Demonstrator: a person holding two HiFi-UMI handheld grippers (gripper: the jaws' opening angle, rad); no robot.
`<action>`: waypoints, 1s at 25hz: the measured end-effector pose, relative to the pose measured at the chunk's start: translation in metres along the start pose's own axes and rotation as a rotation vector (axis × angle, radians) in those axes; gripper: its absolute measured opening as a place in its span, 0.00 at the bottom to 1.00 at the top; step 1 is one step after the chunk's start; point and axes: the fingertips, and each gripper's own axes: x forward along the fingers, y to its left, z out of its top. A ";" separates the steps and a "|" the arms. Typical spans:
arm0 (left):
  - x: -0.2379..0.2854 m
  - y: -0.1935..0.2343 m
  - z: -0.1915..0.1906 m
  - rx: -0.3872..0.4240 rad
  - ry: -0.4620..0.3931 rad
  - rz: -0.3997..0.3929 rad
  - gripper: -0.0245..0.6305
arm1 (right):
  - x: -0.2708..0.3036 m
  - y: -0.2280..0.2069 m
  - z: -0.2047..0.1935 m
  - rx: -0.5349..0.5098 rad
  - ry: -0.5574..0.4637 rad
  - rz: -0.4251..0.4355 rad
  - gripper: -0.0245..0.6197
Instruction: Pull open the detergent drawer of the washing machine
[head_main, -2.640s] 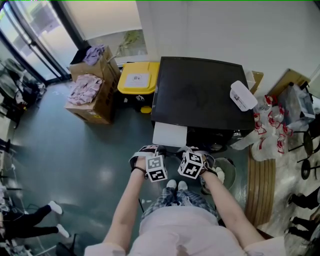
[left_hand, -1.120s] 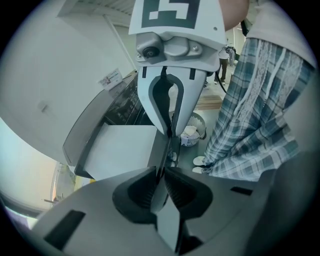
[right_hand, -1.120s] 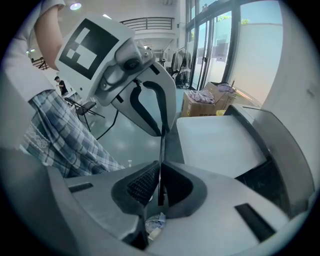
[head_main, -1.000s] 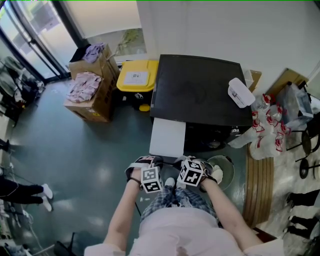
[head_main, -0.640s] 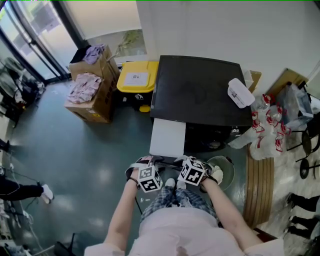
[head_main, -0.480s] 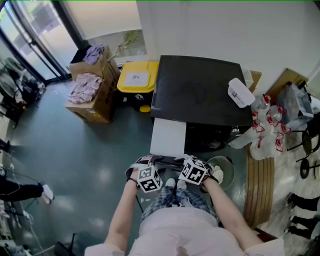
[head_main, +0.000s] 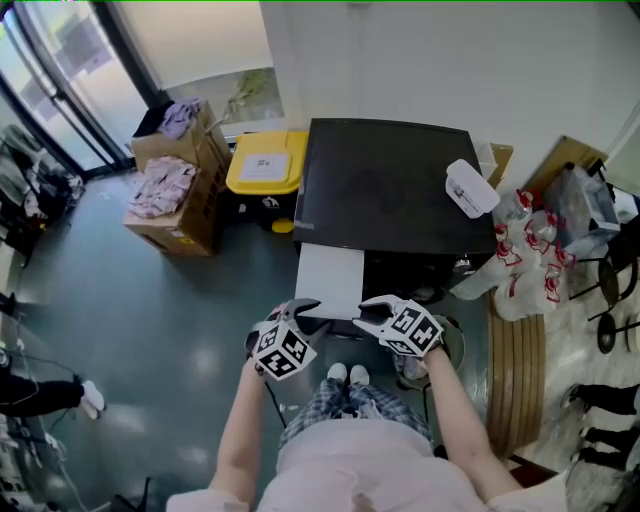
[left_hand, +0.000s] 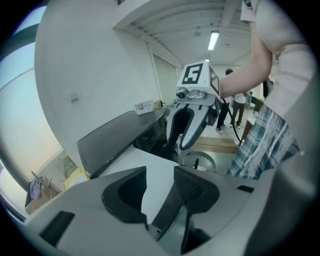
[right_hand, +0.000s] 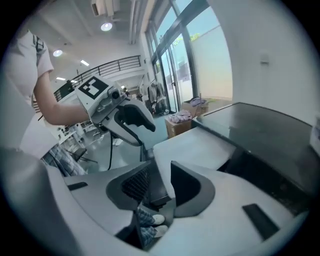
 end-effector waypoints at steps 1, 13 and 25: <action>-0.002 0.010 0.008 -0.031 -0.036 0.020 0.31 | -0.011 -0.012 0.006 0.024 -0.043 -0.032 0.24; -0.023 0.116 0.113 -0.317 -0.417 0.297 0.11 | -0.159 -0.114 0.073 0.165 -0.547 -0.536 0.08; -0.036 0.132 0.146 -0.335 -0.545 0.420 0.07 | -0.247 -0.130 0.064 0.194 -0.730 -0.907 0.06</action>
